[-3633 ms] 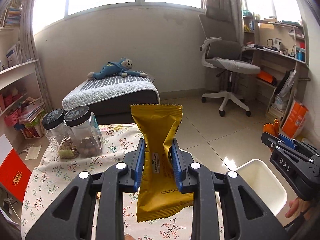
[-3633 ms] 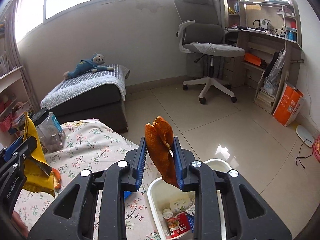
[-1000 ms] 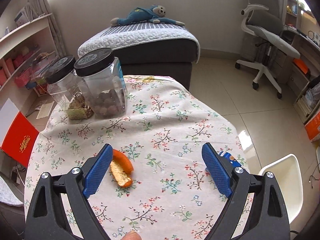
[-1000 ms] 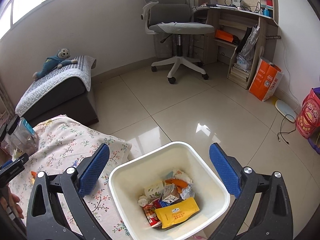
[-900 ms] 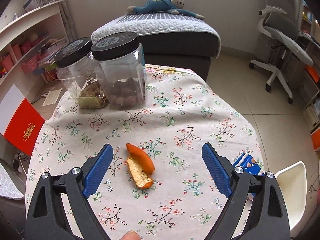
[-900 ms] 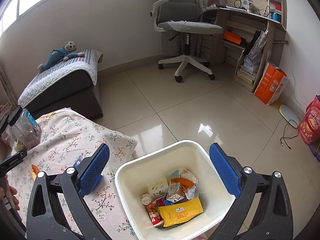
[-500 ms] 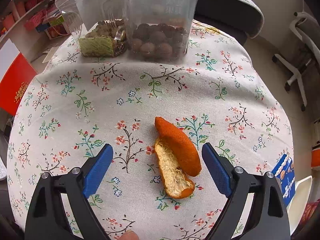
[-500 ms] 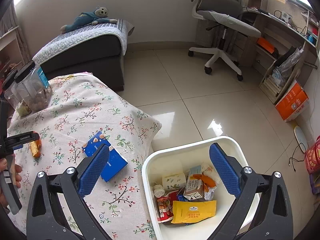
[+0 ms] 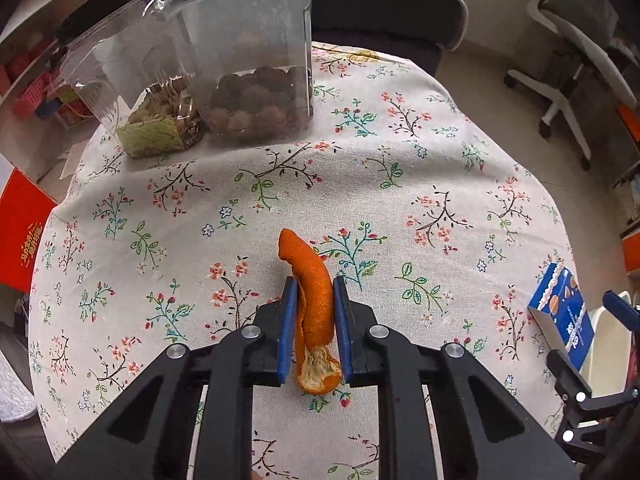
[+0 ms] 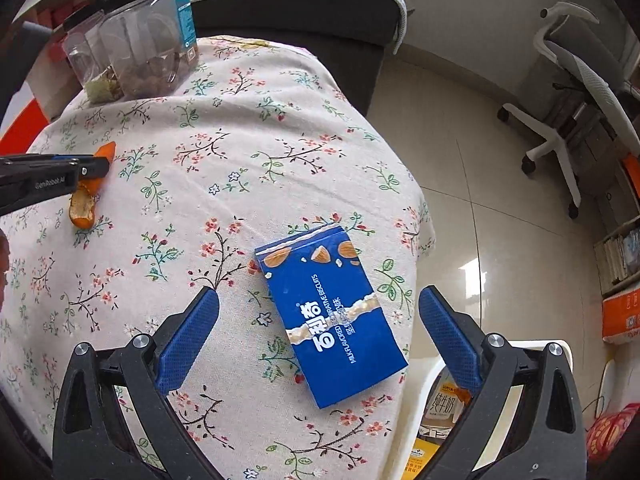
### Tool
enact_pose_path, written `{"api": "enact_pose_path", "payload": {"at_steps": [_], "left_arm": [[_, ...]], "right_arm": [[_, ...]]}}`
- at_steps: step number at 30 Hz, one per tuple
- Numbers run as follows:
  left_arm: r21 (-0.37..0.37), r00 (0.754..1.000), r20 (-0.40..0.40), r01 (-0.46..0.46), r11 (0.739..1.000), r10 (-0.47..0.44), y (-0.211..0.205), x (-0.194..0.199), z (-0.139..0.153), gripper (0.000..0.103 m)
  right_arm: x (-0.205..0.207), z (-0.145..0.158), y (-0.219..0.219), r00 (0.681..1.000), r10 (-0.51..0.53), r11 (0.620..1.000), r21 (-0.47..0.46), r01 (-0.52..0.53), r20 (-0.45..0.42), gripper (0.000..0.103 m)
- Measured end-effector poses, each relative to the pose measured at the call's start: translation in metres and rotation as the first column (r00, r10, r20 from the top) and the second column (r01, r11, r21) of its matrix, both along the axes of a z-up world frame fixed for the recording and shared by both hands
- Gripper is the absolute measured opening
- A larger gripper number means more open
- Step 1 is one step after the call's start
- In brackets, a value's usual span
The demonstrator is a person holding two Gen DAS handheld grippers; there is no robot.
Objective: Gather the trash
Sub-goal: 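Grasp the orange peel with the left tool while the right tool grasps the blue biscuit box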
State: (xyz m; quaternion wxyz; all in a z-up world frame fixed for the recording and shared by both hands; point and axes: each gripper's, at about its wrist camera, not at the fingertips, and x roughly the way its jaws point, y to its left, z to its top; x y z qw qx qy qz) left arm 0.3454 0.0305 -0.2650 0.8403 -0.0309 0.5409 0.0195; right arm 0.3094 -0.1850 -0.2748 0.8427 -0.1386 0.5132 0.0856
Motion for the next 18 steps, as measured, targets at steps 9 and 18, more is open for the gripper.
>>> {"api": "enact_pose_path", "payload": {"at_steps": [9,18], "left_arm": [[-0.027,0.993,0.116,0.02,0.999,-0.017,0.05,-0.045,0.073,0.018],[-0.157,0.994,0.087,-0.045,0.987,0.059,0.1,-0.06,0.063,0.016]], "right_arm": [[0.025,-0.021,0.003,0.995,0.016,0.995,0.103,-0.006,-0.096,0.079],[0.012,0.004,0.037,0.992,-0.004,0.967,0.251,0.036,-0.125,0.053]]}}
